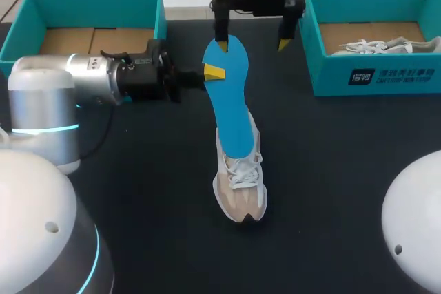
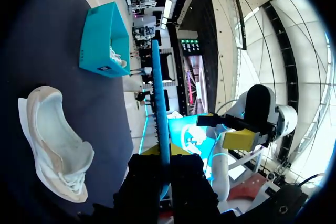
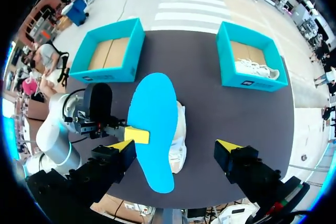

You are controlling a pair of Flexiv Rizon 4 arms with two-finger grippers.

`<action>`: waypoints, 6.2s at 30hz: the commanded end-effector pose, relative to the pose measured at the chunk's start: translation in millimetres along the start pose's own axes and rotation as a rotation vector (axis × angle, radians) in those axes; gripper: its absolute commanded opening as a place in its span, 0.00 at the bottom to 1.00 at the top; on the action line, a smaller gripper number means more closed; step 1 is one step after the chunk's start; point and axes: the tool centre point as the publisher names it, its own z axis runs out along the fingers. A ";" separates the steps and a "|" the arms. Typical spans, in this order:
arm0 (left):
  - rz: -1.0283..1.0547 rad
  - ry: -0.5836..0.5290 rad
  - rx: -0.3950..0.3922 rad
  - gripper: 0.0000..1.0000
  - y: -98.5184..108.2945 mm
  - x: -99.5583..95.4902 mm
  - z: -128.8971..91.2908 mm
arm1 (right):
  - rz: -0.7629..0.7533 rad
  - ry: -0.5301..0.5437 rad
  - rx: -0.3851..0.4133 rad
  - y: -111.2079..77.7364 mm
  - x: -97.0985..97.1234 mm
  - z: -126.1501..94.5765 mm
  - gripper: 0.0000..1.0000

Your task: Take the shoe out of the shoebox, open the shoe tongue, remove and reinsert the insole, then place the shoe into the shoebox

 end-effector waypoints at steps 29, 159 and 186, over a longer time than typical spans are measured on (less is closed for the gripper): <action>0.001 0.000 0.002 0.00 0.9 -0.3 0.0 | -0.027 -0.053 0.002 -12.3 32.0 3.5 1.00; 0.001 0.000 0.002 0.00 0.9 -0.3 0.0 | 0.072 1.209 -0.073 -8.5 -84.5 69.6 1.00; 1.189 0.036 -0.051 0.00 -24.4 22.1 -4.4 | 0.072 1.209 -0.073 -8.5 -84.5 69.6 1.00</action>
